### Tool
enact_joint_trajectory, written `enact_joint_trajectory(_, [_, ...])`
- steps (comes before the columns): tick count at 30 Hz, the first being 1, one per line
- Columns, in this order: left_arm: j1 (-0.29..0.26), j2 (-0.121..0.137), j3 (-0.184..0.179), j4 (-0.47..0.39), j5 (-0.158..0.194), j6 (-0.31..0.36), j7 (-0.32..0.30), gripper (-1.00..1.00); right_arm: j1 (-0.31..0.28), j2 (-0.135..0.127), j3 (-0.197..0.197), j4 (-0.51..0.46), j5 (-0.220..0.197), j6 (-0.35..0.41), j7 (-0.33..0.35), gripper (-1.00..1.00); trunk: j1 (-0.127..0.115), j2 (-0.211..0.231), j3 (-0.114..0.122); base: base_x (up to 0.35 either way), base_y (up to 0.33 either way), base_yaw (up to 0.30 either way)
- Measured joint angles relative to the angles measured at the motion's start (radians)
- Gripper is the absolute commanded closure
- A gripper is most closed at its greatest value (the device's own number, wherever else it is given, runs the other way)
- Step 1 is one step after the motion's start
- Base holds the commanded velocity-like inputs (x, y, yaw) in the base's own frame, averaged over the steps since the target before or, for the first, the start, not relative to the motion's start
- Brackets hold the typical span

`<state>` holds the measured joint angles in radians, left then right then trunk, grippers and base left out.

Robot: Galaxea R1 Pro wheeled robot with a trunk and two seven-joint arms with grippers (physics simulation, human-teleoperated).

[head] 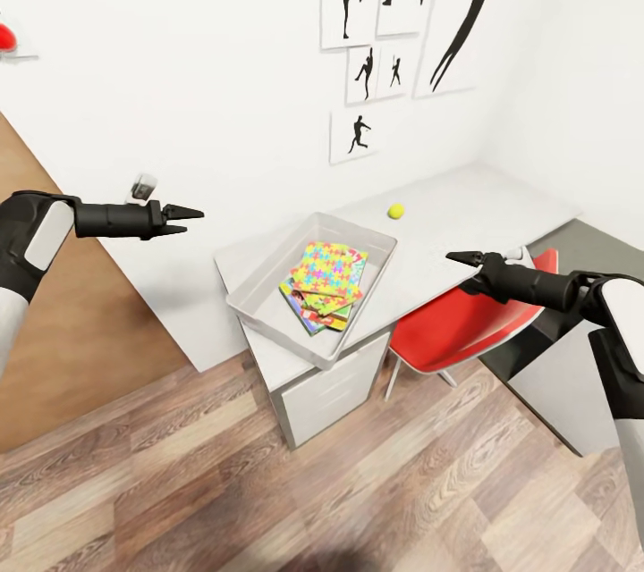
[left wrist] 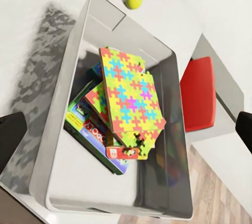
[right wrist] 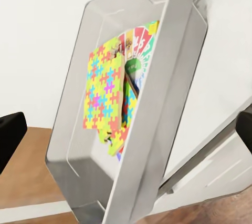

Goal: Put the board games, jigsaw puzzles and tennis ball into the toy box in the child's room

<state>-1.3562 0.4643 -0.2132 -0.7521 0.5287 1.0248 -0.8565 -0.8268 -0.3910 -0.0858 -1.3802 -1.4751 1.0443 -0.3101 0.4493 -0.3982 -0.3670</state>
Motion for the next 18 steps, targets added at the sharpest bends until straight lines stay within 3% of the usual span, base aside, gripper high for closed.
enact_joint_trajectory(6, [0.001, 0.004, 0.000, 0.000, 0.000, 0.000, -0.001, -1.00, 0.018, 0.000, -0.003, -0.002, -0.002, 0.000, 0.034, -1.00, 0.000, 0.000, 0.009, 0.000, 0.000, 0.000])
enact_joint_trajectory(9, [0.002, 0.022, -0.001, 0.000, 0.001, 0.000, -0.003, -1.00, 0.030, -0.001, -0.004, -0.003, 0.000, 0.000, 0.073, -1.00, 0.000, 0.000, 0.014, 0.000, 0.000, 0.000])
enact_joint_trajectory(18, [0.005, 0.075, -0.004, 0.000, -0.009, -0.002, -0.136, -1.00, 0.065, -0.043, -0.005, -0.004, 0.000, 0.000, 0.167, -1.00, 0.000, 0.000, 0.029, 0.000, 0.000, 0.000])
